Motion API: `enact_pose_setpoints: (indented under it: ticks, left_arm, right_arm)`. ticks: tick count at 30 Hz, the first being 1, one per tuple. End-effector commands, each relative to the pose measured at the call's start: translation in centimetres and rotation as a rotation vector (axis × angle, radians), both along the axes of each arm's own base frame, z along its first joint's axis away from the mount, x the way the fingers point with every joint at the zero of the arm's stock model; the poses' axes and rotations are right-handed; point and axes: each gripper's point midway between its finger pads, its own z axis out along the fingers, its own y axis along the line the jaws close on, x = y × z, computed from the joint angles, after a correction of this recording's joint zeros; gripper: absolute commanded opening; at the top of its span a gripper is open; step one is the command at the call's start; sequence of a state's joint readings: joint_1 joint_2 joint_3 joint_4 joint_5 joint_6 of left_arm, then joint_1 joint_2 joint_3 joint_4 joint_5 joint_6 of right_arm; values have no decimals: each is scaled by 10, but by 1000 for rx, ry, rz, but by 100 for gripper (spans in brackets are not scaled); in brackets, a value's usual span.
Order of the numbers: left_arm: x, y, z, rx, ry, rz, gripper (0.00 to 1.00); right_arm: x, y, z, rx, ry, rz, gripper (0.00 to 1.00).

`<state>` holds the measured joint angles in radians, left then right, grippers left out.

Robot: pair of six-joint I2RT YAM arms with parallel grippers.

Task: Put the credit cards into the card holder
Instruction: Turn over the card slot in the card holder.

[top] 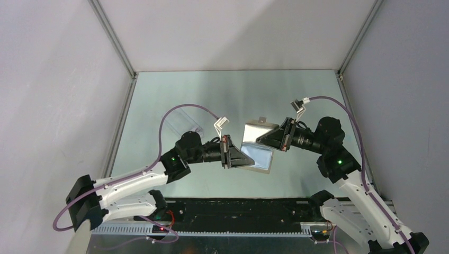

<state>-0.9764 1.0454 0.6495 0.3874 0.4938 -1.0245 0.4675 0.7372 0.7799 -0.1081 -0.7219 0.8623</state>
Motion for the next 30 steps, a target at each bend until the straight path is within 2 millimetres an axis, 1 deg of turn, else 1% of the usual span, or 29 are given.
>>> enact_pose_setpoints:
  ticks: [1, 2, 3, 9, 10, 11, 12, 13, 14, 15, 16, 17, 18, 19, 22, 26, 30]
  left_arm:
    - [-2, -3, 29, -79, -55, -12, 1]
    - [-2, -3, 27, -76, -55, -8, 1]
    - [-1, -3, 27, -75, -58, -6, 0]
    - [-5, 1, 21, -66, -95, -15, 0]
    - [-6, 3, 19, -59, -101, -19, 0]
    - [-7, 4, 18, -52, -124, -27, 0]
    - [-8, 5, 17, -40, -149, -29, 0]
    - [-9, 7, 16, -35, -161, -30, 0]
    - [-9, 9, 14, -20, -185, -28, 0]
    - [-9, 11, 9, 7, -185, -21, 0]
    - [-8, 14, 9, 13, -215, -12, 0]
    - [-6, 17, 5, 43, -214, 7, 0]
    - [-2, 19, 2, 61, -234, 31, 0]
    - [-1, 22, -3, 84, -234, 38, 0]
    - [9, 29, -13, 136, -264, 98, 0]
    - [17, 35, -18, 173, -302, 151, 0]
    - [25, 40, -18, 195, -341, 196, 0]
  right_arm:
    - [2, -2, 1, 5, 1, -28, 0]
    - [3, -4, -2, -6, 7, -33, 0]
    - [3, -4, -3, -10, 9, -35, 5]
    - [6, -6, -16, -41, 57, -24, 16]
    - [6, -7, -19, -48, 70, -27, 16]
    - [7, -7, -22, -50, 91, -23, 11]
    - [6, -7, -20, -38, 93, -6, 6]
    - [5, -5, -22, -22, 123, 9, 0]
    - [3, -4, -14, 12, 94, 41, 0]
    - [2, -4, -14, 34, 123, 51, 0]
    - [-1, -2, -7, 63, 85, 80, 0]
    - [-3, -2, -1, 87, 74, 92, 0]
    - [-7, -2, 2, 94, 68, 111, 0]
    - [-9, -2, 6, 105, 53, 123, 0]
    - [-24, -3, 14, 118, 13, 181, 0]
    - [-44, -2, 18, 115, -38, 264, 0]
    - [-60, 0, 15, 100, -66, 335, 1]
